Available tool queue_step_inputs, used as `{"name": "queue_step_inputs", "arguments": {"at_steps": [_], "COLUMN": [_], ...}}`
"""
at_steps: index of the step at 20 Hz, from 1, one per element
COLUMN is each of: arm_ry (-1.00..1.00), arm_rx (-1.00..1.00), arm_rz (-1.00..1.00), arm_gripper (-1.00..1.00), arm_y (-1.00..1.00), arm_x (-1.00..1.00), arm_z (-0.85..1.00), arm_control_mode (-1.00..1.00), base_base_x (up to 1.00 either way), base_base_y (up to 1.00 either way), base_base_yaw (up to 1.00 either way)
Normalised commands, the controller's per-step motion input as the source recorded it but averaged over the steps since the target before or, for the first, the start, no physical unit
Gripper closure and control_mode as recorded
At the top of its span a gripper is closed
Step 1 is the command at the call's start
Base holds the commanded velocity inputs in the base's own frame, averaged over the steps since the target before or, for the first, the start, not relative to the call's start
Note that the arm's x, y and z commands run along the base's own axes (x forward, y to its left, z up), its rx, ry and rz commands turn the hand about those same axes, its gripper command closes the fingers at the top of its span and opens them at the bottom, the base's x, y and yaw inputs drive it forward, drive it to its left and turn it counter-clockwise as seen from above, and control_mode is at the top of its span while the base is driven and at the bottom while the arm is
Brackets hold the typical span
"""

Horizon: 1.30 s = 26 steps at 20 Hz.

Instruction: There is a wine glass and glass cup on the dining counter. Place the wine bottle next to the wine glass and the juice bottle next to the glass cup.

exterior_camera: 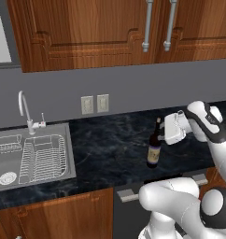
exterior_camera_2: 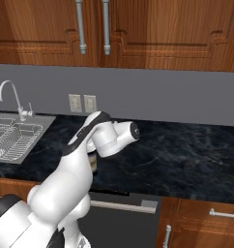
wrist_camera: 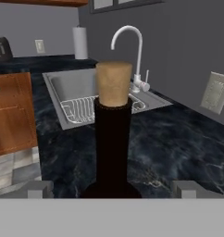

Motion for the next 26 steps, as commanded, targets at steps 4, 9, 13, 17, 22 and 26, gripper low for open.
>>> {"name": "queue_step_inputs", "arguments": {"at_steps": [4, 9, 13, 17, 22, 26], "arm_ry": [0.0, 0.0, 0.0, 0.0, 0.01, 0.02], "arm_rx": [0.0, 0.0, 0.0, 0.0, 0.0, 0.01], "arm_rz": [0.0, 0.0, 0.0, 0.0, 0.0, 0.0], "arm_gripper": [-1.0, -1.0, -1.0, -1.0, -1.0, -1.0], "arm_y": [0.04, 0.05, 0.07, 0.06, 0.07, 0.01], "arm_x": [0.11, 0.08, 0.06, 0.01, 0.0, 0.0], "arm_z": [-0.02, -0.03, -0.05, -0.06, -0.09, -0.09], "arm_control_mode": [-1.0, -1.0, -1.0, -1.0, -1.0, -1.0], "base_base_x": [0.0, 0.0, 0.0, 0.0, 0.0, 0.0], "base_base_y": [0.0, 0.0, 0.0, 0.0, 0.0, 0.0], "base_base_yaw": [0.0, 0.0, 0.0, 0.0, 0.0, 0.0]}}
